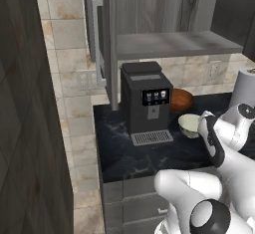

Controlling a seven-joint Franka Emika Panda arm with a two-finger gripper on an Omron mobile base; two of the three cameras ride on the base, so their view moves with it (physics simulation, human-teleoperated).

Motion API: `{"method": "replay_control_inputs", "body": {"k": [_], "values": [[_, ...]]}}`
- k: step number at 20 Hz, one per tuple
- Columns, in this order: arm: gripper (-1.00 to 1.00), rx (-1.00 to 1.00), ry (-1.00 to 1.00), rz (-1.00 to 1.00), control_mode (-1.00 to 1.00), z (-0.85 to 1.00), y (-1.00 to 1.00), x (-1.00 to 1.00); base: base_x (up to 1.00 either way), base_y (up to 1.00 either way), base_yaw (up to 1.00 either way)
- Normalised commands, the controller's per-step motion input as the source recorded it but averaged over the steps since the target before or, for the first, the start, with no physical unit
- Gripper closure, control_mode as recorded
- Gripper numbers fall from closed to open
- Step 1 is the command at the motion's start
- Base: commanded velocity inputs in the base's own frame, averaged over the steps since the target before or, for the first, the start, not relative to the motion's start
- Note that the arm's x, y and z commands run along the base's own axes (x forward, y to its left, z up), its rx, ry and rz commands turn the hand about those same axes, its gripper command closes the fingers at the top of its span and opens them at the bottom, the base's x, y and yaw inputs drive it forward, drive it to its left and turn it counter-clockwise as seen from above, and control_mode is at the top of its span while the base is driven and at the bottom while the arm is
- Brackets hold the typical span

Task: Pick up the bowls on the counter and stack them on top of one another in the open cabinet. Place the smaller bowl on top of the larger bowl.

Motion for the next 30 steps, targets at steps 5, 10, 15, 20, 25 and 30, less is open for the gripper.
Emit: {"method": "replay_control_inputs", "body": {"k": [5, 10, 15, 20, 25, 30], "values": [[-1.0, 0.0, 0.0, 0.0, -1.0, -0.12, -0.07, 0.2, 0.0, 0.0, 0.0], [-1.0, 0.0, 0.0, -0.01, -1.0, -0.13, -0.06, 0.21, 0.0, 0.0, 0.0], [-1.0, 0.0, 0.0, -0.01, -1.0, -0.12, -0.06, 0.2, 0.0, 0.0, 0.0], [-1.0, 0.0, 0.0, 0.0, -1.0, -0.12, -0.08, 0.21, 0.0, 0.0, 0.0], [-1.0, 0.0, 0.0, 0.0, -1.0, -0.12, -0.08, 0.21, 0.0, 0.0, 0.0], [-1.0, 0.0, 0.0, 0.0, -1.0, -0.11, -0.04, 0.17, 0.0, 0.0, 0.0]]}}
